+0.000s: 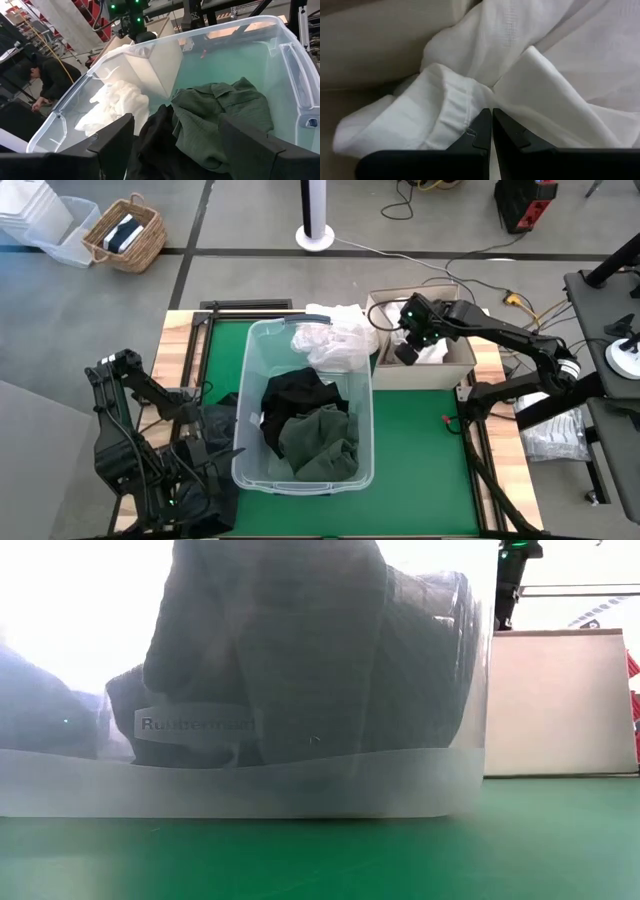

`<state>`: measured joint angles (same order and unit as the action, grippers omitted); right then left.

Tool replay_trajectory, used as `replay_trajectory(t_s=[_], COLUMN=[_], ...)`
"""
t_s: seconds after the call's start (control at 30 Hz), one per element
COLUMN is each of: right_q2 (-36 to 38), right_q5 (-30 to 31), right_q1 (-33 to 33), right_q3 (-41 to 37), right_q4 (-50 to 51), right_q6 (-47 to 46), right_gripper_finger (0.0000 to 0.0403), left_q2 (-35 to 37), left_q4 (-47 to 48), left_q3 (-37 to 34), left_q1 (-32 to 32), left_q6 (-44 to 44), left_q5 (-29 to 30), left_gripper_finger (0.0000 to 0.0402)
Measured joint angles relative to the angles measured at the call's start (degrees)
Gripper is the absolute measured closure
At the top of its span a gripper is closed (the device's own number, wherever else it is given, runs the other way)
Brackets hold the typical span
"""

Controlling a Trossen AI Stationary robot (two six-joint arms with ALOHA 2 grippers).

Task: Sort clothes
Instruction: Put the white pants into the laundry organizer, then put the black shorts into the transparent bin

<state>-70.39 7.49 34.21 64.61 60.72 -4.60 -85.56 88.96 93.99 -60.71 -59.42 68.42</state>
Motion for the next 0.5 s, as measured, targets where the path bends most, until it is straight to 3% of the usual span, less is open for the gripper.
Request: replay_trajectory(t_s=[0.27, 0.5], right_q2=[1.4, 2.8], right_q5=[0.3, 0.6], right_q1=[0.3, 0.3], right_q3=[2.6, 7.5], right_q4=[-1.7, 0.0], right_q6=[-0.2, -0.8], right_gripper_finger=[0.0385, 0.0352], left_q2=[0.0, 0.0], left_q4=[-0.4, -0.4], left_q3=[-0.1, -0.1], left_q1=[0.0, 0.0], left_q6=[0.0, 0.0], left_q5=[0.0, 0.0], left_gripper_finger=[0.0138, 0.0138])
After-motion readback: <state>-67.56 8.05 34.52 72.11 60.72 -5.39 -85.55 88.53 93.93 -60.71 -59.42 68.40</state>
